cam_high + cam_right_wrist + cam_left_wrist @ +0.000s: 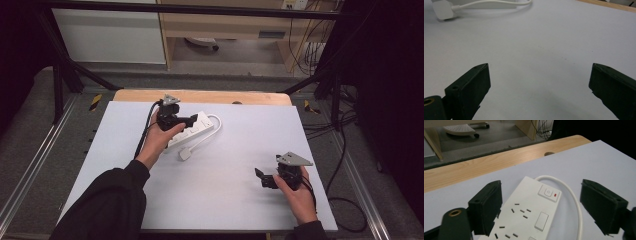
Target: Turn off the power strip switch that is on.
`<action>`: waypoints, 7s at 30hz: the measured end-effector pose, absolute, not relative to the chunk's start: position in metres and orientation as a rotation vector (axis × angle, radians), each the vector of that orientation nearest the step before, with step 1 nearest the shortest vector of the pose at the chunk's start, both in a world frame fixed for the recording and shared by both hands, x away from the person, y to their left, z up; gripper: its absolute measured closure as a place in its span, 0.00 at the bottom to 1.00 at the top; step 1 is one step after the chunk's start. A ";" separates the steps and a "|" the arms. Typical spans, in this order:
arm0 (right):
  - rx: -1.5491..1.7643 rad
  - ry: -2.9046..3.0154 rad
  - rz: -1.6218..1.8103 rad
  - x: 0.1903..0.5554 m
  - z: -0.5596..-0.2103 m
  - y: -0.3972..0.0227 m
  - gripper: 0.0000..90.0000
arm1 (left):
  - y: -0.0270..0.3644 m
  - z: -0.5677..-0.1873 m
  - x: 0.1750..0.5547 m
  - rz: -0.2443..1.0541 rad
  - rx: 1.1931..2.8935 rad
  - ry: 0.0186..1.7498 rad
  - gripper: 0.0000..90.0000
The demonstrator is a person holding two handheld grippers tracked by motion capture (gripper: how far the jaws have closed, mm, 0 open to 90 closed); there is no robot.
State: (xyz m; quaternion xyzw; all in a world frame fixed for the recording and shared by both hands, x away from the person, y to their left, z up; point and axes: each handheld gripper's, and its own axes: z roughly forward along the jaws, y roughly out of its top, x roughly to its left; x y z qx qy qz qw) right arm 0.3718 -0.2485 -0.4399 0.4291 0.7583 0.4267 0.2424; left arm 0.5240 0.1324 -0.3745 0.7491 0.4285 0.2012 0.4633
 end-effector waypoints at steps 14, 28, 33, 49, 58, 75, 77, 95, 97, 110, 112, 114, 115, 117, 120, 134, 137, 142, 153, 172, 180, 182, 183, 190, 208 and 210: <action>1.172 2.073 1.170 0.372 -0.440 -0.249 0.05 | 0.122 -0.383 0.525 0.444 1.884 1.026 0.72; 1.174 2.075 1.169 0.372 -0.440 -0.248 0.05 | 0.117 -0.386 0.526 0.412 1.909 0.994 0.94; 1.172 2.075 1.169 0.372 -0.440 -0.248 0.05 | 0.117 -0.389 0.528 0.412 1.923 0.996 0.99; 1.162 2.075 1.170 0.372 -0.440 -0.249 0.05 | 0.117 -0.402 0.536 0.396 1.954 1.035 1.00; 1.163 2.075 1.169 0.372 -0.440 -0.249 0.04 | 0.115 -0.408 0.538 0.393 1.984 1.035 1.00; 1.166 2.076 1.170 0.372 -0.440 -0.249 0.04 | 0.114 -0.413 0.537 0.399 2.031 1.028 1.00; 1.166 2.076 1.170 0.372 -0.440 -0.249 0.04 | 0.113 -0.414 0.537 0.403 2.034 1.029 1.00; 1.164 2.073 1.169 0.372 -0.440 -0.249 0.04 | 0.119 -0.420 0.535 0.407 2.058 1.040 1.00; 1.163 2.074 1.169 0.372 -0.440 -0.249 0.04 | 0.119 -0.420 0.535 0.406 2.059 1.039 1.00; 1.168 2.075 1.171 0.372 -0.440 -0.249 0.04 | 0.119 -0.424 0.534 0.388 2.047 1.049 1.00; 1.167 2.075 1.171 0.372 -0.440 -0.249 0.04 | 0.119 -0.425 0.534 0.391 2.049 1.048 1.00; 1.164 2.076 1.170 0.372 -0.440 -0.249 0.04 | 0.119 -0.425 0.534 0.391 2.052 1.048 1.00; 1.164 2.076 1.171 0.372 -0.440 -0.249 0.04 | 0.118 -0.425 0.533 0.396 2.057 1.046 1.00; 1.167 2.076 1.169 0.372 -0.440 -0.249 0.04 | 0.118 -0.426 0.533 0.399 2.062 1.042 1.00; 1.165 2.076 1.169 0.372 -0.440 -0.248 0.04 | 0.118 -0.425 0.533 0.403 2.061 1.040 1.00; 1.168 2.075 1.169 0.372 -0.440 -0.249 0.04 | 0.118 -0.427 0.533 0.417 2.072 1.037 1.00; 1.170 2.076 1.169 0.372 -0.440 -0.249 0.04 | 0.118 -0.427 0.533 0.410 2.067 1.037 1.00; 1.169 2.076 1.169 0.372 -0.440 -0.249 0.04 | 0.118 -0.428 0.533 0.412 2.068 1.035 1.00; 1.169 2.078 1.168 0.372 -0.440 -0.248 0.04 | 0.124 -0.428 0.533 0.430 2.074 1.052 1.00; 1.166 2.084 1.166 0.373 -0.441 -0.248 0.04 | 0.120 -0.430 0.532 0.438 2.057 1.020 1.00; 1.164 2.087 1.165 0.372 -0.441 -0.248 0.04 | 0.119 -0.430 0.531 0.449 2.069 1.007 1.00; 1.166 2.091 1.166 0.372 -0.441 -0.248 0.04 | 0.120 -0.431 0.531 0.453 2.083 1.017 1.00; 1.164 2.094 1.162 0.373 -0.441 -0.248 0.04 | 0.121 -0.431 0.532 0.443 2.074 1.019 1.00; 1.161 2.095 1.158 0.373 -0.441 -0.247 0.04 | 0.125 -0.431 0.533 0.424 2.067 1.012 1.00; 1.166 2.088 1.164 0.372 -0.441 -0.248 0.04 | 0.122 -0.416 0.530 0.411 1.992 0.978 1.00; 1.163 2.089 1.163 0.373 -0.441 -0.248 0.04 | 0.121 -0.414 0.529 0.408 1.979 0.971 1.00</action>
